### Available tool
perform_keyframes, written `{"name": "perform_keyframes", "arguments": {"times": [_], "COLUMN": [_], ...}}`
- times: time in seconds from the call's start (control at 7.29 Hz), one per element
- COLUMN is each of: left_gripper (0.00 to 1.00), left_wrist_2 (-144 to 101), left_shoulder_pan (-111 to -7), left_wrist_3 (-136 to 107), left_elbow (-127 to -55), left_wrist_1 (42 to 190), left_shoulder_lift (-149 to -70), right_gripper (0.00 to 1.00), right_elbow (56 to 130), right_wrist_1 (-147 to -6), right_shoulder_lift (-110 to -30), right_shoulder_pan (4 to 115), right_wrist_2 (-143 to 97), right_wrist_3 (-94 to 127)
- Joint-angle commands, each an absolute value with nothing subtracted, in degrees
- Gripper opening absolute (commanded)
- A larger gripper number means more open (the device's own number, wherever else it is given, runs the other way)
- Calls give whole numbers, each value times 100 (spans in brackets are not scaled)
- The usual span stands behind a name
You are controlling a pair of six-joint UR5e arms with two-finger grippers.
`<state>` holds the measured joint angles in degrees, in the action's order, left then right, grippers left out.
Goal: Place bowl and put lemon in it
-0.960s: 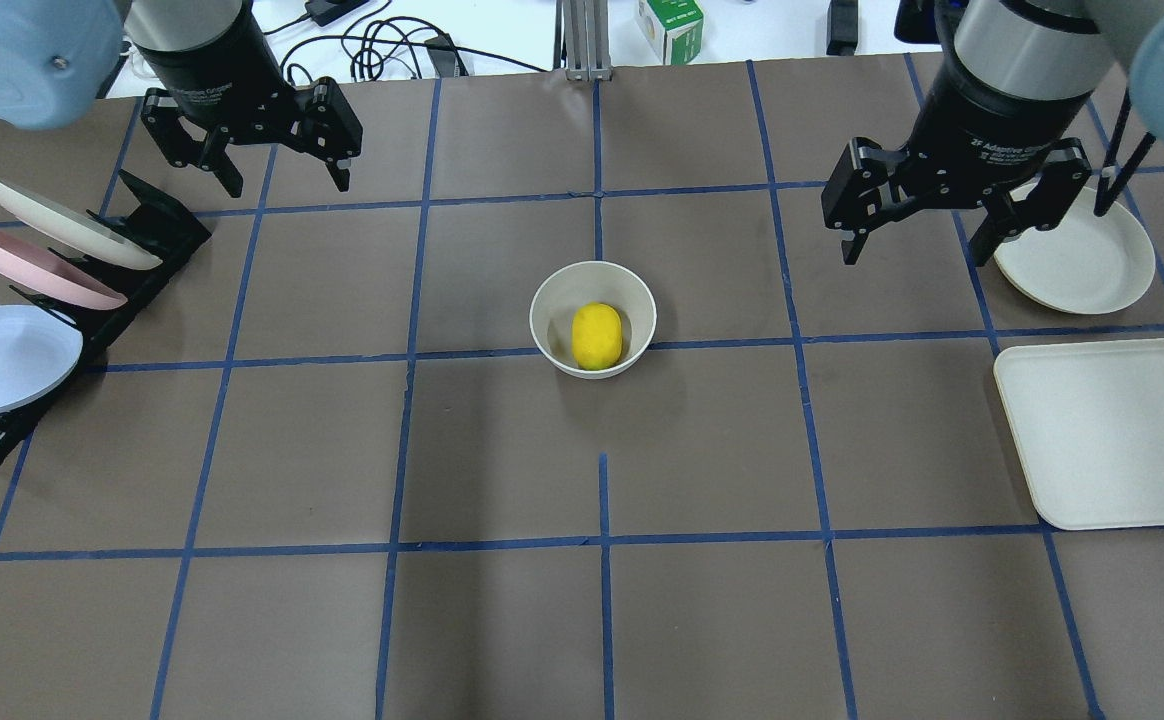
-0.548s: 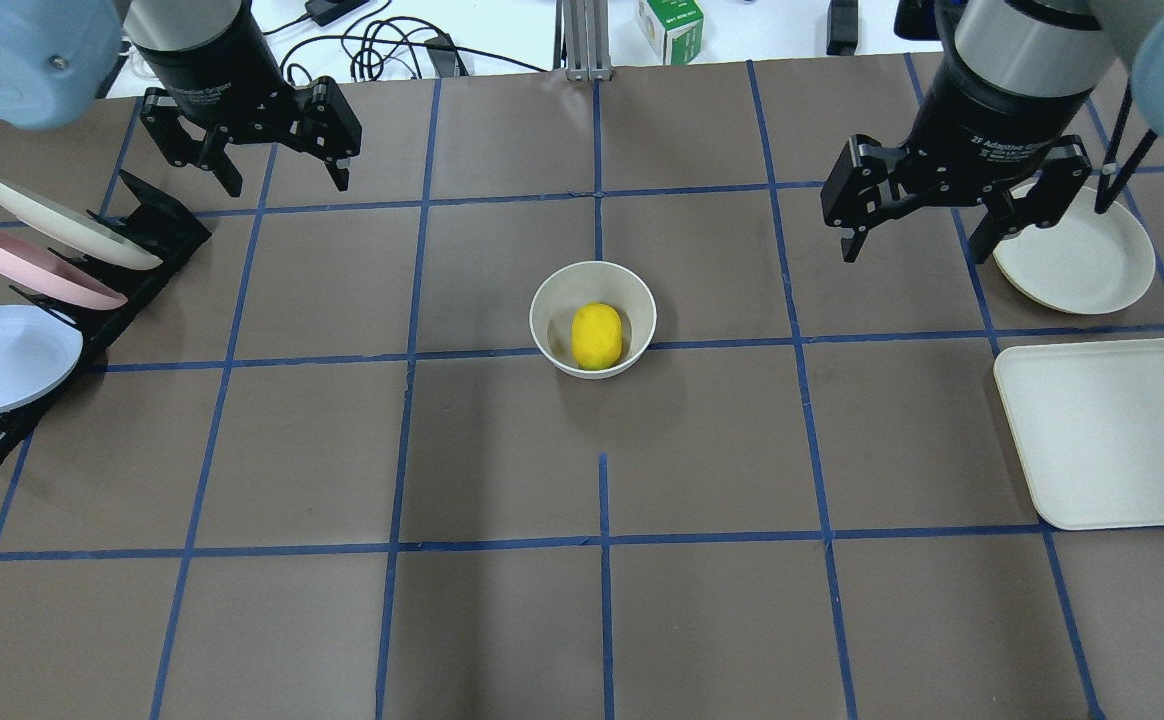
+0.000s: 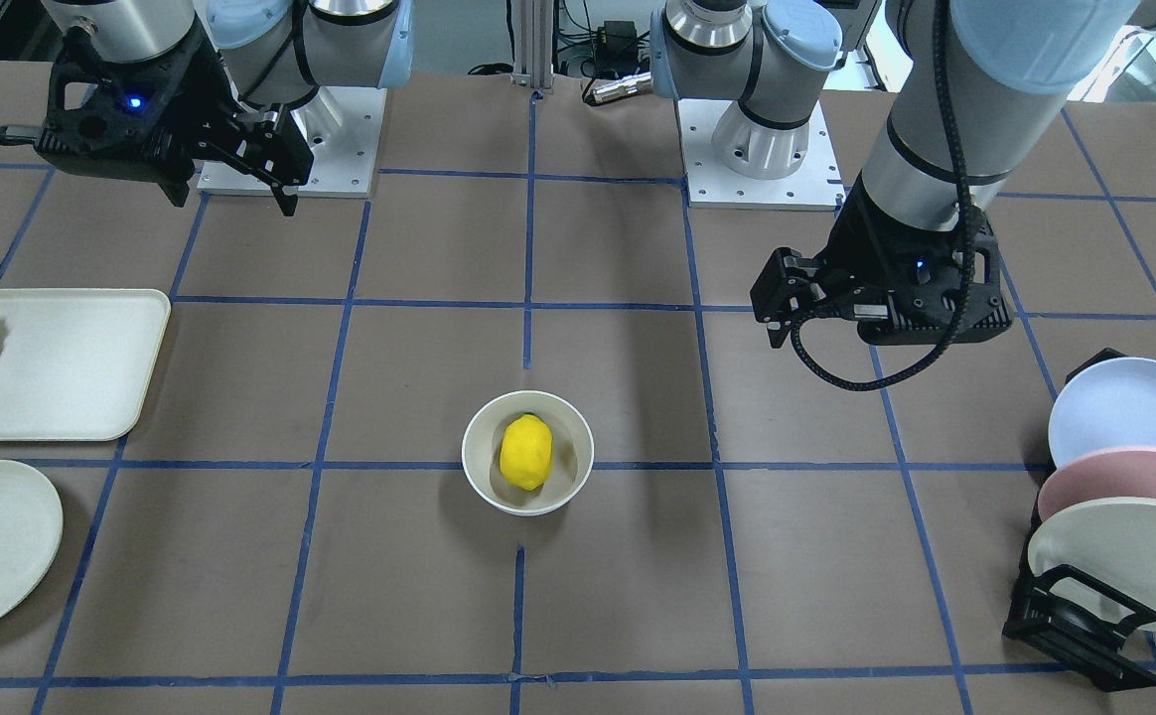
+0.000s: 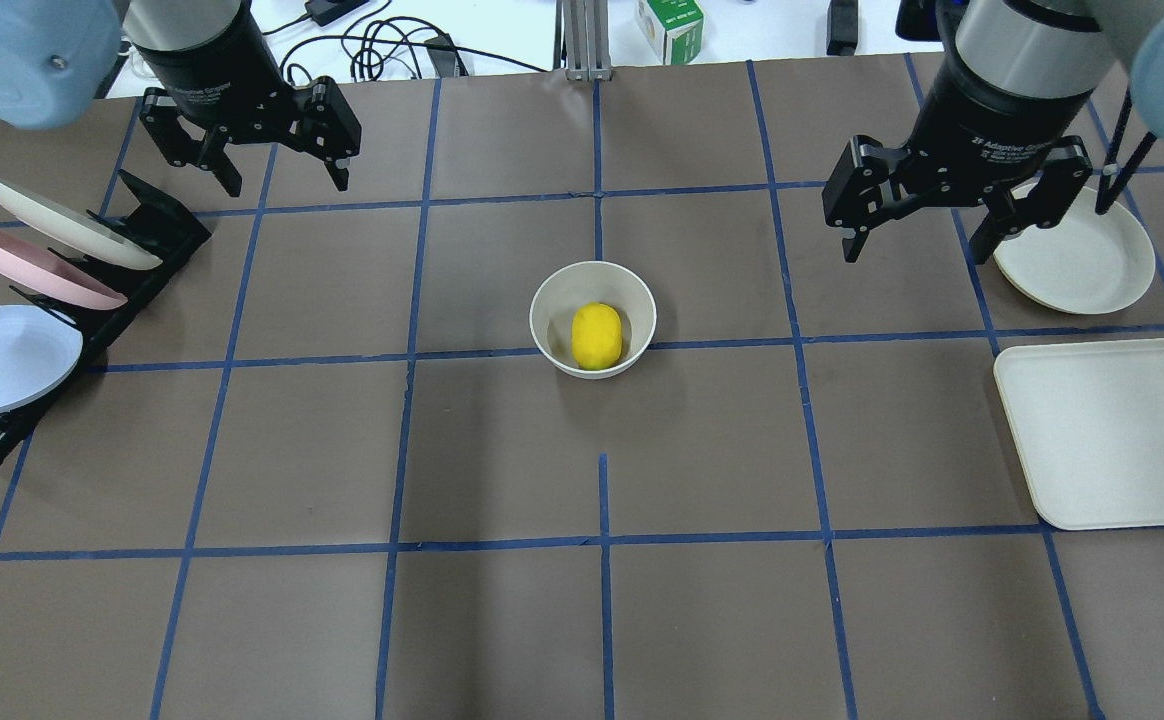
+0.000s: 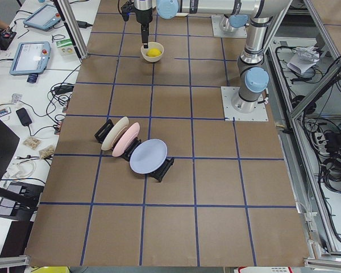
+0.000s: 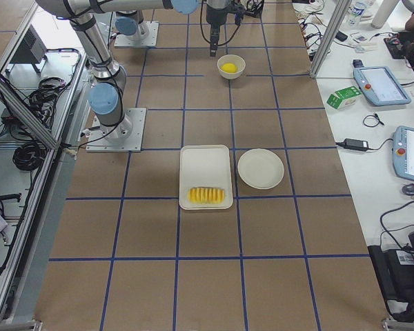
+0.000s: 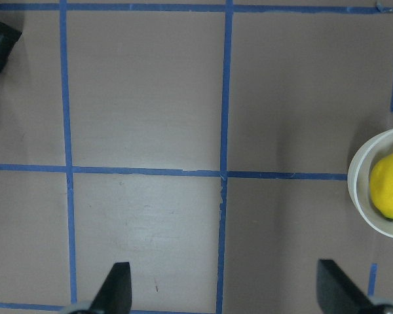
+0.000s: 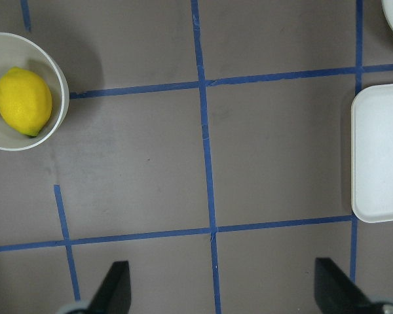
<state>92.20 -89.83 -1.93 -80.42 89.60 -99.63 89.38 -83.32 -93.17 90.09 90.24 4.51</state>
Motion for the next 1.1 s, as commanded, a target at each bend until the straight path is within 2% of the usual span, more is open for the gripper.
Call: {"name": "perform_keyframes", "arguments": {"times": [0.0,0.96], "left_gripper": [100,100], "left_wrist_2": [9220,9158], "left_shoulder_pan": [-8982,-8982], "left_wrist_3": [-193,-202], "left_elbow": [-8042,-8042], "left_wrist_1": [8930,8833], "left_shoulder_lift": [-9967,-9915], "right_gripper": [100,100], "right_elbow": [8938,8947], "right_wrist_1": [-8349,-8473], "right_shoulder_lift": [-9308,-9316], "right_shoulder_pan": [9009,8982], "right_wrist_2": [9018,9018], "right_wrist_3": [457,448]}}
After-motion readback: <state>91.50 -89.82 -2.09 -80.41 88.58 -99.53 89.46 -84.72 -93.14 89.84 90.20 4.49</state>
